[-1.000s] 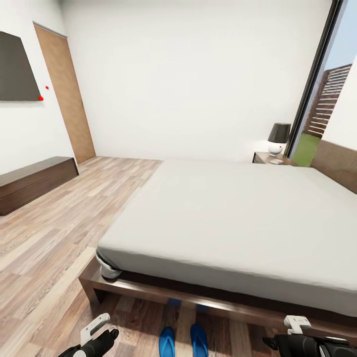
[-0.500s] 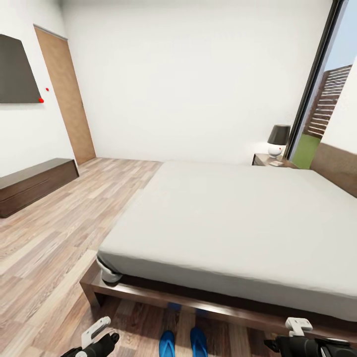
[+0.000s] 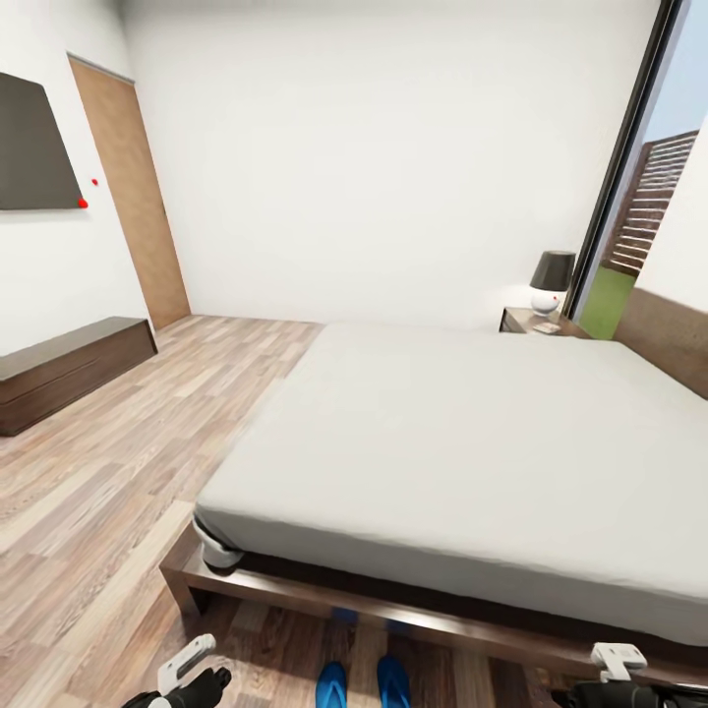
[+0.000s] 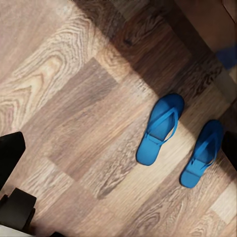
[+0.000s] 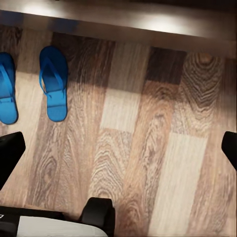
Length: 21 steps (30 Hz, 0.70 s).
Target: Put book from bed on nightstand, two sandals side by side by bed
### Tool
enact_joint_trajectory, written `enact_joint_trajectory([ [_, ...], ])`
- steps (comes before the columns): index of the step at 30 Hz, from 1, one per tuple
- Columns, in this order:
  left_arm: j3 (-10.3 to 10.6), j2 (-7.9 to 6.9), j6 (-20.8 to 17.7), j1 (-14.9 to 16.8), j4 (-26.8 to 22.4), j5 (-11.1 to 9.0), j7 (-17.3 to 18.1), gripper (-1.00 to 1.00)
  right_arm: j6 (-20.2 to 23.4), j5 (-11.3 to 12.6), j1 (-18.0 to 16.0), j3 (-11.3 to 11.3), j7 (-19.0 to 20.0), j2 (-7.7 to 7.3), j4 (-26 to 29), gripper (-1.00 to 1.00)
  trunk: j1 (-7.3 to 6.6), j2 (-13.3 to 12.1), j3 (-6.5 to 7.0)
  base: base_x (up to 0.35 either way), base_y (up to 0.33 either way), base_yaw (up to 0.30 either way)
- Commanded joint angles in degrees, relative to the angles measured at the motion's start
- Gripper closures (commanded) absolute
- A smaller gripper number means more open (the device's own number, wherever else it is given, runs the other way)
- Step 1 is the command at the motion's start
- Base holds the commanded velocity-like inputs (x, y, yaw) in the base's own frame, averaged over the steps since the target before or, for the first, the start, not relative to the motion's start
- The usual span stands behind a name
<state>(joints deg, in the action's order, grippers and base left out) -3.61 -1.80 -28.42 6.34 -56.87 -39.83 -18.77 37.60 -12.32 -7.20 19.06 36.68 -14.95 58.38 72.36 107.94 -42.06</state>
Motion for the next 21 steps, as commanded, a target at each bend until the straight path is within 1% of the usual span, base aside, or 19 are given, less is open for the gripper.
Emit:
enact_joint_trajectory([
  [1,0.0,-0.28,0.1,0.1,0.4,-0.6,-0.4,-1.0,0.0,-0.6,-0.2,0.1,0.5,-0.52,-0.5,-1.0,-0.23,-0.4,0.13,0.0,0.0,0.0],
  [2,0.0,-0.76,0.5,0.1,1.4,-0.7,-0.1,-1.0,-0.2,-0.6,-0.4,0.1,0.5,-1.42,-1.6,-1.0,-0.45,-0.8,0.31,0.0,0.0,0.0],
  [3,0.0,-0.93,0.7,0.2,1.9,-0.6,0.2,-1.0,-0.3,-0.6,-0.6,0.1,0.5,-1.75,-2.3,-1.0,-0.67,-1.2,0.49,0.0,0.0,0.0],
  [6,0.0,-1.09,0.9,0.3,2.3,-0.6,0.6,-1.0,-0.4,-0.5,-0.8,0.1,0.4,-2.03,-3.1,-1.0,-1.33,-2.4,1.03,0.0,0.0,0.0],
  [8,-0.1,-1.35,1.1,0.5,3.1,-0.6,1.6,-1.0,-0.4,-0.5,-1.3,0.1,0.4,-2.45,-4.6,-1.0,-1.77,-3.2,1.38,0.0,0.0,0.0],
  [17,0.0,-1.88,1.3,0.7,4.8,-0.6,3.1,-1.0,-0.6,-0.6,-2.2,0.1,-0.7,-2.88,-7.9,-1.0,-3.75,-6.8,3.0,0.0,0.0,0.0],
  [18,0.0,-2.14,1.4,0.9,6.4,-0.5,3.6,-1.0,-0.6,-0.7,-2.5,-0.1,-3.2,-2.94,-10.9,-1.0,-3.97,-7.2,3.18,0.0,0.0,0.0],
  [21,0.1,-2.3,1.4,1.0,7.2,-0.5,3.9,-1.0,-0.6,-0.8,-2.6,-0.2,-4.6,-2.94,-13.2,-1.0,-4.63,-8.4,3.72,0.0,0.0,0.0],
])
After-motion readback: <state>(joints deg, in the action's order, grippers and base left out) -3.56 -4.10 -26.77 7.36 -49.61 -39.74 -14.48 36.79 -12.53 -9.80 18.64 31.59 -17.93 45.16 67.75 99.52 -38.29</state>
